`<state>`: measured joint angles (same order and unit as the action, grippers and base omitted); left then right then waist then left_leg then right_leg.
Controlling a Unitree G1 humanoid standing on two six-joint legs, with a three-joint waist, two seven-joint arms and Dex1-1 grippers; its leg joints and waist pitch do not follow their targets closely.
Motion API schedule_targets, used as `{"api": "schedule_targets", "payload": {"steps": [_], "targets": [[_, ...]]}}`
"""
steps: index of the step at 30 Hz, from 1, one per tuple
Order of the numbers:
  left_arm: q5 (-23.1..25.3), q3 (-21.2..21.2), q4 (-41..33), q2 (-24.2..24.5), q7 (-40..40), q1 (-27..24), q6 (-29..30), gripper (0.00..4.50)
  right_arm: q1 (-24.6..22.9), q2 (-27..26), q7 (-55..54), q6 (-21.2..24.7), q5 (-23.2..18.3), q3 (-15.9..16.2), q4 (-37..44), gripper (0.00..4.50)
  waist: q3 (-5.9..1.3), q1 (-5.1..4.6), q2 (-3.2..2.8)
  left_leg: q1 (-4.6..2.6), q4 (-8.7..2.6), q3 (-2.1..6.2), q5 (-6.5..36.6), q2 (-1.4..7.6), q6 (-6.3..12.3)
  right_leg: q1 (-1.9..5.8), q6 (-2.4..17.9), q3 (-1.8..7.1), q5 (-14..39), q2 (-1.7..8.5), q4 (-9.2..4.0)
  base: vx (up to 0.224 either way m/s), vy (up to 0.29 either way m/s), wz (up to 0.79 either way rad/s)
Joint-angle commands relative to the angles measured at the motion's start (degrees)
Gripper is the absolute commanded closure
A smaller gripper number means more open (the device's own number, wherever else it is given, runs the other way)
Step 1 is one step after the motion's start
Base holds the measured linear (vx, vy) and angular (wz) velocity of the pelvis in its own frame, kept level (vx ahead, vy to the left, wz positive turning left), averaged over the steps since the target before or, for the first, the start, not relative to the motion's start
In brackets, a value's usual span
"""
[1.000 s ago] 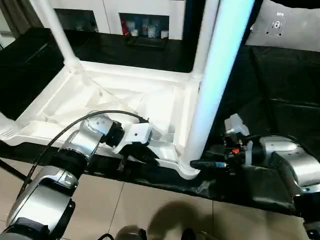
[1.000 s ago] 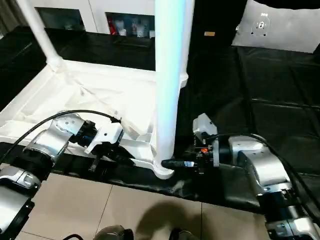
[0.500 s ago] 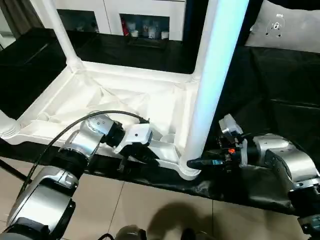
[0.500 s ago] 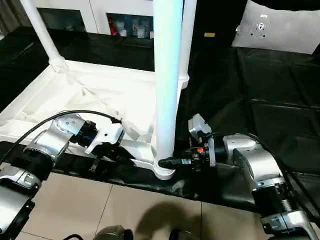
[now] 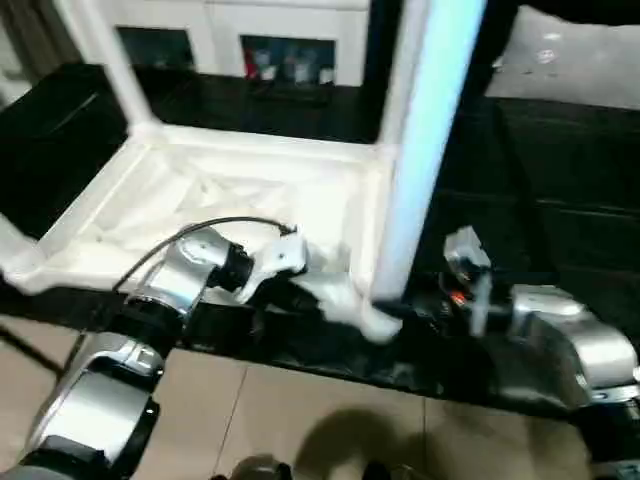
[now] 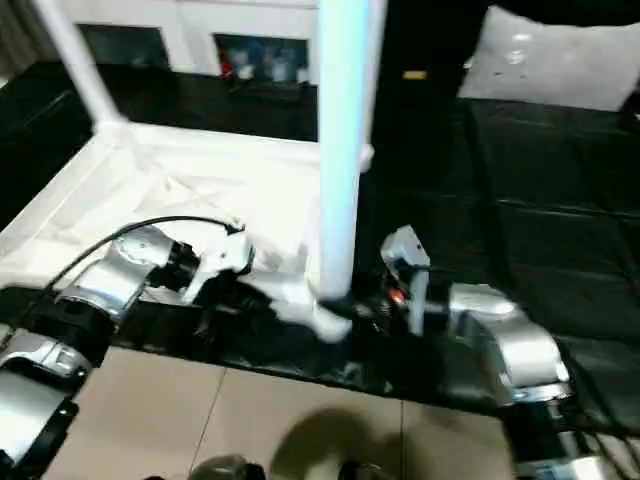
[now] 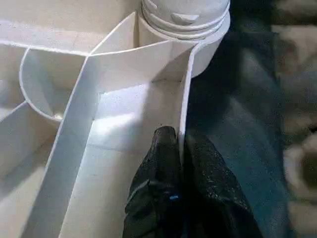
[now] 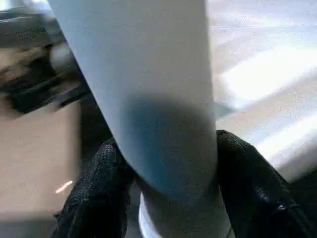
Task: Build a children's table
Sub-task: Rotate leg to tighten
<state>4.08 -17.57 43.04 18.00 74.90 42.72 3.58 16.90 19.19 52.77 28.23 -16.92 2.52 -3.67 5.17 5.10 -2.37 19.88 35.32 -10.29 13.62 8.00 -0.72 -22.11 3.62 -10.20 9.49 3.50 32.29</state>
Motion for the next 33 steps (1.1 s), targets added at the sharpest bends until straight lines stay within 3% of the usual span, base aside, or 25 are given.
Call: {"api": "schedule_targets", "payload": {"steps": [1, 2, 3, 5, 10, 13, 15, 18, 19, 20, 21, 22, 23, 24, 25, 27, 28, 30, 31, 33], "targets": [[-1.79, 0.15, -2.09, -7.0, -7.52, 2.26, 2.89, 4.5, 0.57, -6.78, -4.91, 2.24, -0.52, 6.17, 0.62, 2.38, -3.18, -0.89, 0.8, -0.86, -4.69, 3.34, 8.52, 6.05, 1.29, 3.07, -3.91, 3.99, 32.3, 8.04, -7.74, 0.0, 0.0, 0.0], [-1.67, 0.46, -1.74, -7.72, -9.07, 2.59, 3.55, 4.5, 0.69, -7.99, -6.7, 2.3, -0.02, 6.22, 0.3, 2.38, -3.17, -1.62, 0.9, -0.53, -4.93, 3.58, 8.08, 6.17, 1.69, 3.55, -4.12, 3.96, 30.49, 8.08, -7.57, 0.0, 0.0, 0.0], [-1.58, 0.94, -1.29, -8.67, -11.16, 3.04, 4.52, 4.5, 0.88, -9.65, -9.13, 2.39, 0.52, 6.17, -0.12, 2.39, -3.27, -1.79, 0.76, -0.78, -5.05, 3.71, 8.09, 6.39, 2.01, 3.46, -3.78, 3.96, 29.55, 8.11, -7.63, 0.0, 0.0, 0.0], [-1.04, 2.02, -0.22, -10.93, -16.81, 4.27, 6.7, 4.5, 1.87, -14.3, -16.73, 2.74, 1.77, 5.09, -2.04, 2.41, -3.23, -2.99, 0.61, -0.54, -5.26, 3.82, 7.5, 6.65, 2.4, 3.48, -1.02, 4.54, 25.31, 8.41, -7.11, 0.0, 0.0, 0.0], [1.15, 4.9, 2.65, -15.24, -30.44, 7.58, 9.49, 4.5, 4.45, -22.55, -33.32, 1.3, 8.66, 2.8, -7.38, 2.41, -3.59, -3.48, 0.51, -0.72, -5.06, 3.49, 4.02, 6.54, 2.74, 3.43, 3.5, 5.57, 19.15, 8.62, -5.9, 0.0, 0.0, 0.0], [2.0, 5.87, 3.12, -17.48, -36.5, 8.42, 9.67, 4.5, 5.67, -25.76, -38.51, 0.37, 9.91, 1.55, -9.6, 2.41, -3.9, -3.32, 0.39, -0.46, -4.95, 3.47, 0.84, 6.79, 4.3, 3.67, 5.69, 5.95, 12.86, 8.67, -4.7, 0.0, 0.0, 0.0], [1.85, 5.94, 2.48, -17.63, -36.46, 7.99, 9.38, 4.5, 5.42, -25.61, -37.96, -0.97, 10.03, 1.81, -9.17, 1.78, -4.02, -3.28, 0.34, -0.24, -4.77, 3.34, -0.44, 6.68, 6.01, 3.87, 6.66, 6.04, 9.57, 8.76, -4.22, 0.0, 0.0, 0.0], [1.31, 6.02, 1.06, -17.22, -35.02, 6.89, 8.45, 4.5, 4.86, -25.2, -36.97, -3.94, 9.99, 1.31, -7.98, 1.74, -3.97, -3.28, 0.31, 0.22, -4.72, 3.28, 0.2, 6.59, 7.05, 4.06, 6.32, 5.85, 10.41, 8.81, -4.46, 0.0, 0.0, 0.0], [0.94, 5.84, 0.2, -16.15, -32.63, 5.95, 7.42, 4.5, 4.48, -23.51, -34.96, -5.69, 10.07, 1.21, -7.2, 1.41, -4.32, -3.35, 0.39, 0.67, -4.56, 3.47, -1.11, 6.55, 7.66, 4.41, 5.95, 5.75, 9.05, 8.82, -4.05, 0.0, 0.0, 0.0], [0.85, 5.81, -0.08, -15.64, -31.71, 5.57, 6.99, 4.5, 4.32, -22.78, -34.04, -6.38, 10.13, 1.02, -6.89, 1.32, -4.44, -3.51, 0.41, 0.83, -4.42, 3.52, -1.94, 6.57, 8.36, 4.36, 5.96, 5.73, 7.54, 8.72, -3.76, 0.0, 0.0, 0.0], [0.42, 5.76, -0.85, -14.34, -29.1, 4.56, 6.37, 4.5, 3.78, -20.86, -31.62, -7.39, 9.89, 0.35, -5.98, 1.29, -4.71, -4.03, 0.4, 1.13, -4.02, 3.63, -3.61, 6.53, 10.83, 4.2, 6.63, 5.68, 3.4, 8.73, -3.24, 0.0, 0.0, 0.0], [0.06, 5.76, -1.41, -13.65, -27.63, 3.93, 6.27, 4.5, 3.42, -19.78, -30.45, -7.73, 9.37, -0.1, -5.42, 1.27, -4.9, -4.11, 0.44, 1.18, -3.88, 3.64, -4.25, 6.56, 11.58, 4.24, 7.1, 5.73, 1.69, 8.84, -2.9, 0.0, 0.0, 0.0], [-0.04, 5.66, -1.73, -13.14, -26.8, 3.56, 6.25, 4.5, 3.13, -18.8, -29.3, -7.95, 9.02, -0.1, -4.91, 1.27, -5.22, -4.12, 0.36, 1.2, -3.59, 3.65, -7.36, 6.89, 13.34, 3.77, 8.0, 5.92, -3.08, 8.65, -1.96, 0.0, 0.0, 0.0], [-0.11, 5.53, -2.01, -12.57, -25.93, 3.21, 6.15, 4.5, 2.81, -17.66, -28.05, -8.25, 8.69, -0.06, -4.4, 1.0, -5.2, -4.07, 0.3, 0.9, -3.47, 3.59, -8.48, 6.99, 14.08, 3.33, 8.37, 5.95, -4.93, 8.47, -1.65, 0.0, 0.0, 0.0], [-0.45, 5.11, -2.49, -11.44, -23.37, 2.54, 5.37, 4.5, 2.14, -15.36, -26.02, -8.54, 8.44, -0.19, -3.55, 1.0, -4.68, -3.95, 0.87, 1.33, -3.36, 3.49, -7.7, 6.83, 15.7, 3.17, 8.42, 5.97, -4.85, 8.51, -1.56, 0.0, 0.0, 0.0], [-0.68, 4.89, -2.75, -10.91, -22.02, 2.19, 4.93, 4.5, 1.79, -14.32, -25.16, -8.62, 8.37, -0.33, -3.17, 0.83, -4.46, -3.28, 0.7, 1.48, -3.43, 3.06, -4.01, 6.18, 14.04, 3.43, 7.06, 5.94, 1.36, 8.67, -2.68, 0.0, 0.0, 0.0], [-1.2, 4.75, -2.98, -9.92, -19.75, 1.84, 4.35, 4.5, 1.32, -11.85, -22.87, -9.15, 8.32, -0.9, -2.8, 0.7, -4.42, -3.02, 0.96, 1.4, -3.57, 3.03, -3.2, 6.14, 13.25, 3.52, 6.27, 5.83, 3.8, 8.49, -2.99, 0.0, 0.0, 0.0], [-1.46, 4.44, -3.19, -8.67, -17.39, 1.58, 4.24, 4.5, 0.67, -8.83, -19.36, -9.89, 7.8, -1.55, -2.18, 0.56, -4.27, -2.49, 0.86, 1.28, -3.58, 2.95, -1.21, 5.97, 11.82, 3.5, 4.2, 5.74, 9.69, 8.21, -3.68, 0.0, 0.0, 0.0], [-1.41, 3.63, -3.14, -6.55, -13.31, 1.25, 3.06, 4.5, -0.59, -4.03, -12.88, -10.35, 6.28, -2.57, -0.73, 0.48, -4.23, -2.28, 0.82, 1.14, -3.76, 3.16, -0.28, 6.31, 11.09, 3.41, 3.18, 5.61, 12.39, 8.02, -4.0, 0.0, 0.0, 0.0], [-1.33, 3.41, -3.02, -5.98, -12.32, 1.23, 2.98, 4.5, -1.06, -2.63, -10.71, -10.15, 5.63, -2.63, -0.06, 0.39, -4.18, -2.06, 0.84, 1.13, -3.82, 3.33, -0.43, 6.74, 11.42, 3.23, 2.71, 5.8, 11.71, 8.08, -3.73, 0.0, 0.0, 0.0]]}}
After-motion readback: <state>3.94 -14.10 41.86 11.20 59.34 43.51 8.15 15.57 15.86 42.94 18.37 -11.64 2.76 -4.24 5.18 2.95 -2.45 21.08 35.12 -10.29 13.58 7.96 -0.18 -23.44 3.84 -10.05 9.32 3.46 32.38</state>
